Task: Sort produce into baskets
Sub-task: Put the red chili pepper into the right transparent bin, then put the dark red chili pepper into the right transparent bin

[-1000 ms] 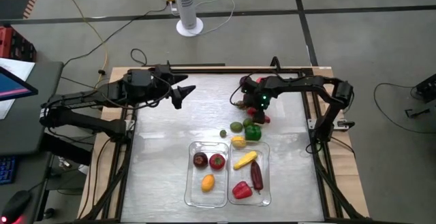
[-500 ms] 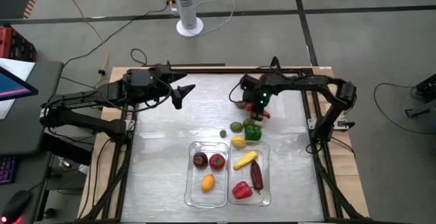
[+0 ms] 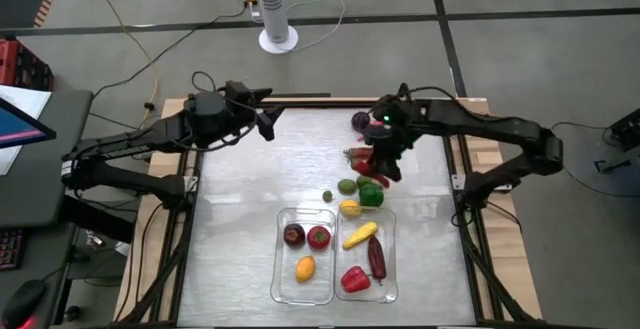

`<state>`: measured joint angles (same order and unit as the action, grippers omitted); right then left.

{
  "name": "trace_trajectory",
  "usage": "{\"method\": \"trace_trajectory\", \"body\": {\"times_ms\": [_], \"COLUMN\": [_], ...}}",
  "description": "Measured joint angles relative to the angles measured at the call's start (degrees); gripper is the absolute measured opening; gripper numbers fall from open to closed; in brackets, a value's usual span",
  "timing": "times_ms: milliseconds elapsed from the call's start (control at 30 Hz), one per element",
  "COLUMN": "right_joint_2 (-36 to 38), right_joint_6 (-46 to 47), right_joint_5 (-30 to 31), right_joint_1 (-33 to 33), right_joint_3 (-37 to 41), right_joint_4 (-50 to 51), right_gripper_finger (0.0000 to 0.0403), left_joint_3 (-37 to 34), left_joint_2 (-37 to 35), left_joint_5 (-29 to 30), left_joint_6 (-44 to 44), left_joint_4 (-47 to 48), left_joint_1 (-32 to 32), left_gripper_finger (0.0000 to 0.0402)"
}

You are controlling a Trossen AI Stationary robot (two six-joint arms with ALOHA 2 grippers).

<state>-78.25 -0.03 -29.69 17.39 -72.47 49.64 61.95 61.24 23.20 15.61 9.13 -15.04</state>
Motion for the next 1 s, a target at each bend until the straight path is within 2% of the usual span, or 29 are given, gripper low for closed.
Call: {"method": "trace_trajectory", "body": {"times_ms": [133, 300, 500, 667, 867, 1000], "right_joint_2": [1.2, 0.1, -3.5, -6.8, -9.4, -7.7], "right_joint_6": [2.2, 1.7, 1.8, 1.1, 0.7, 0.7], "right_joint_5": [-3.6, -2.3, 0.4, -0.1, -3.4, -1.0], "right_joint_1": [-5.0, -11.6, -16.0, -18.4, -19.1, -16.6], "right_joint_3": [0.0, 0.0, 0.0, 0.1, 0.1, 0.2], "right_joint_4": [-1.1, -1.7, -0.1, 1.3, 1.4, 2.3], "right_gripper_finger": [0.0162, 0.0163, 0.0172, 0.0201, 0.0255, 0.0270], "left_joint_3": [0.0, 0.0, 0.0, 0.0, 0.0, 0.0], "left_joint_2": [2.2, 4.6, 5.1, 5.1, 5.1, 5.1], "left_joint_5": [0.0, -2.2, -4.0, -3.9, -5.5, -6.9], "left_joint_6": [1.3, 2.1, 2.1, 2.1, 2.1, 2.2], "left_joint_4": [-4.3, -10.1, -12.7, -12.6, -12.1, -12.3], "left_joint_1": [-0.4, -0.3, -0.3, -0.3, -0.3, -0.3], "left_gripper_finger": [0.0300, 0.0300, 0.0300, 0.0300, 0.0300, 0.0300]}}
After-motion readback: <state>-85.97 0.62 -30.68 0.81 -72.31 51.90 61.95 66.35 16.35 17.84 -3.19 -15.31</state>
